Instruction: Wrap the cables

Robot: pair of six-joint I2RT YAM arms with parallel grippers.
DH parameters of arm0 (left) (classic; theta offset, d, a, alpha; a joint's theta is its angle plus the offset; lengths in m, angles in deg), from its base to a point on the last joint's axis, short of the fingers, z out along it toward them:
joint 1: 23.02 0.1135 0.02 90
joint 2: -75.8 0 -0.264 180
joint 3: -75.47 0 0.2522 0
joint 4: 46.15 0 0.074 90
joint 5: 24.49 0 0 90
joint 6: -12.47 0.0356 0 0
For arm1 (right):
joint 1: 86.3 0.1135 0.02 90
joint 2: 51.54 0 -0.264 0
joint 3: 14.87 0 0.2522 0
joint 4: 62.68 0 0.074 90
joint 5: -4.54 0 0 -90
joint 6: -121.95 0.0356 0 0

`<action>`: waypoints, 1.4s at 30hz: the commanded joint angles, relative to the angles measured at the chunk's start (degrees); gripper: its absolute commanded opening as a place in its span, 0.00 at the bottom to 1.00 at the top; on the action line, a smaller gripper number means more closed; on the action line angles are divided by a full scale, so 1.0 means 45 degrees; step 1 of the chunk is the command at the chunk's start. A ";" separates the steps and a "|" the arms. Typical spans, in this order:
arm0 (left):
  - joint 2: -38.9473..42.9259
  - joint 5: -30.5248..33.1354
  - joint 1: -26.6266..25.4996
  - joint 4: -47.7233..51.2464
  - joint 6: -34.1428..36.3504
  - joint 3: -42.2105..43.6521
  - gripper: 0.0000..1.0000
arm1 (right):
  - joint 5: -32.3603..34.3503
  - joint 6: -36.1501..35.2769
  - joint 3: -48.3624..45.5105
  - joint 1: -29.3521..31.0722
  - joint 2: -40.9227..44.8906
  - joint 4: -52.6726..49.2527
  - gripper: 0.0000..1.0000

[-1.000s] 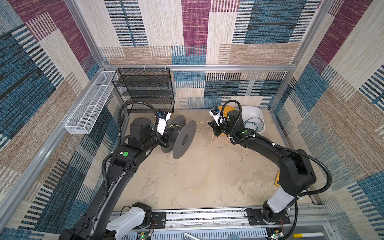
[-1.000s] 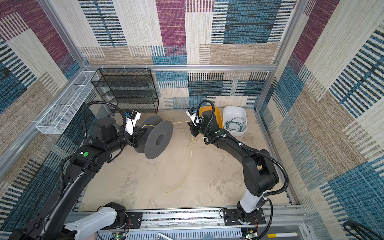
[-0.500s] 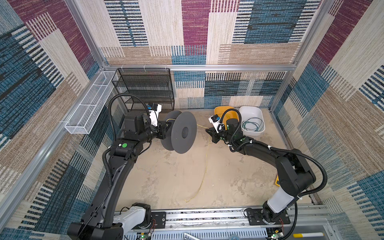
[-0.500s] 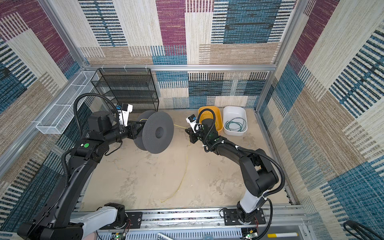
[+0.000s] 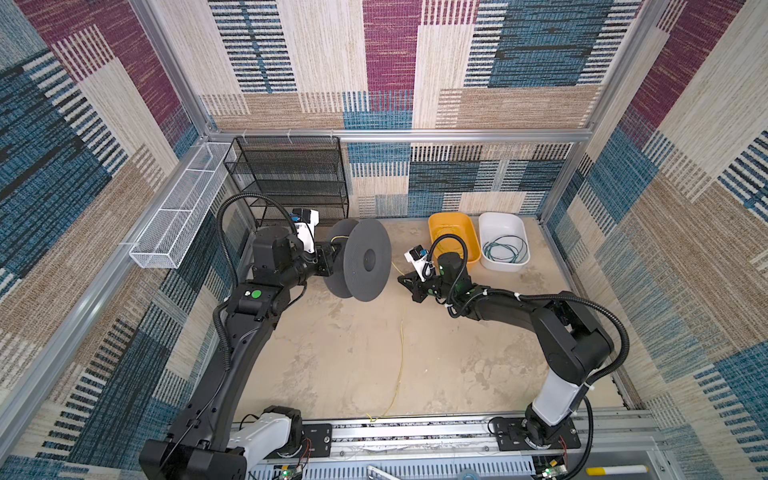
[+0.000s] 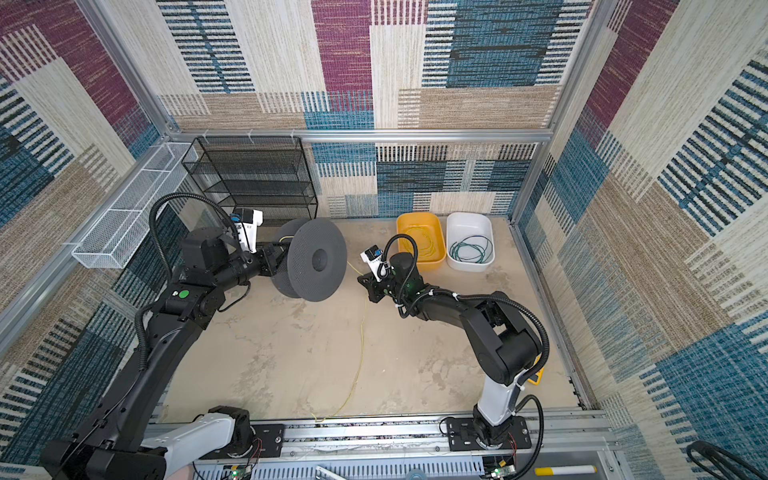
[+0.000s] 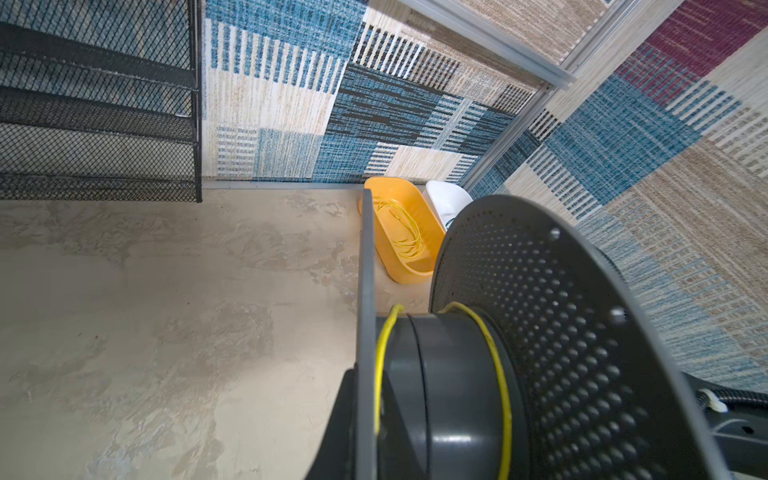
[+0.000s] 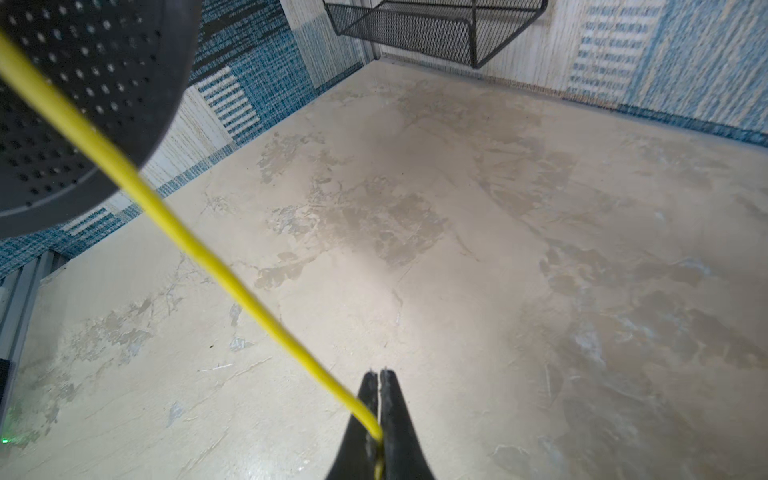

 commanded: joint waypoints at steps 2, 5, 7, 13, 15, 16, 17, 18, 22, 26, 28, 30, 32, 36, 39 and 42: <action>0.0327 0.0443 0.0044 -0.3038 -0.0779 0.0706 0.00 | -0.0073 0.0431 -0.0216 0.0074 -0.0350 -0.0267 0.09; 0.0272 0.0542 0.0028 -0.3287 -0.0962 0.0987 0.00 | -0.0339 0.0515 -0.0157 0.0151 -0.0614 -0.0222 0.13; 0.0221 0.0603 0.0030 -0.3418 -0.1030 0.1100 0.00 | -0.0361 0.0552 -0.0157 0.0210 -0.0778 -0.0148 0.13; 0.0210 0.0825 0.0025 -0.3351 -0.0879 0.1275 0.00 | -0.0459 0.0688 -0.0347 0.0250 -0.1086 0.0109 0.16; 0.0235 0.0971 0.0036 -0.3291 -0.0805 0.1291 0.00 | -0.0476 0.0728 -0.0468 0.0271 -0.1108 0.0143 0.17; 0.0257 0.1018 0.0026 -0.3270 -0.0758 0.1277 0.00 | -0.0453 0.0746 -0.0605 0.0269 -0.1069 0.0233 0.17; 0.0262 0.1073 0.0031 -0.3205 -0.0741 0.1248 0.00 | -0.0440 0.0765 -0.0725 0.0269 -0.1041 0.0284 0.17; 0.0249 0.1098 0.0044 -0.3194 -0.0704 0.1219 0.00 | -0.0441 0.0776 -0.0856 0.0272 -0.0989 0.0305 0.18; 0.0206 0.1263 0.0042 -0.3078 -0.0604 0.1073 0.00 | -0.0504 0.0792 -0.1317 0.0294 -0.0843 0.0344 0.19; 0.0125 0.1542 0.0045 -0.3042 -0.0565 0.0928 0.00 | -0.0570 0.0854 -0.1898 0.0355 -0.0559 0.0459 0.21; 0.0082 0.1671 0.0045 -0.3075 -0.0601 0.0915 0.00 | -0.0596 0.0923 -0.2174 0.0396 -0.0412 0.0548 0.21; 0.0069 0.1778 0.0060 -0.3115 -0.0598 0.0871 0.00 | -0.0641 0.0998 -0.2435 0.0462 -0.0291 0.0627 0.24; 0.0055 0.1898 0.0064 -0.3176 -0.0642 0.0867 0.00 | -0.0675 0.1057 -0.2627 0.0528 -0.0259 0.0710 0.24; -0.0004 0.1938 0.0064 -0.3272 -0.0720 0.0863 0.00 | -0.0754 0.1215 -0.2959 0.0688 -0.0240 0.0871 0.22; 0.0005 0.2051 0.0083 -0.3315 -0.0683 0.0869 0.00 | -0.0668 0.1264 -0.3185 0.0806 -0.0062 0.0936 0.20; -0.0046 0.2206 0.0142 -0.3291 -0.0662 0.0791 0.00 | -0.0631 0.1369 -0.3501 0.0873 0.0285 0.0985 0.10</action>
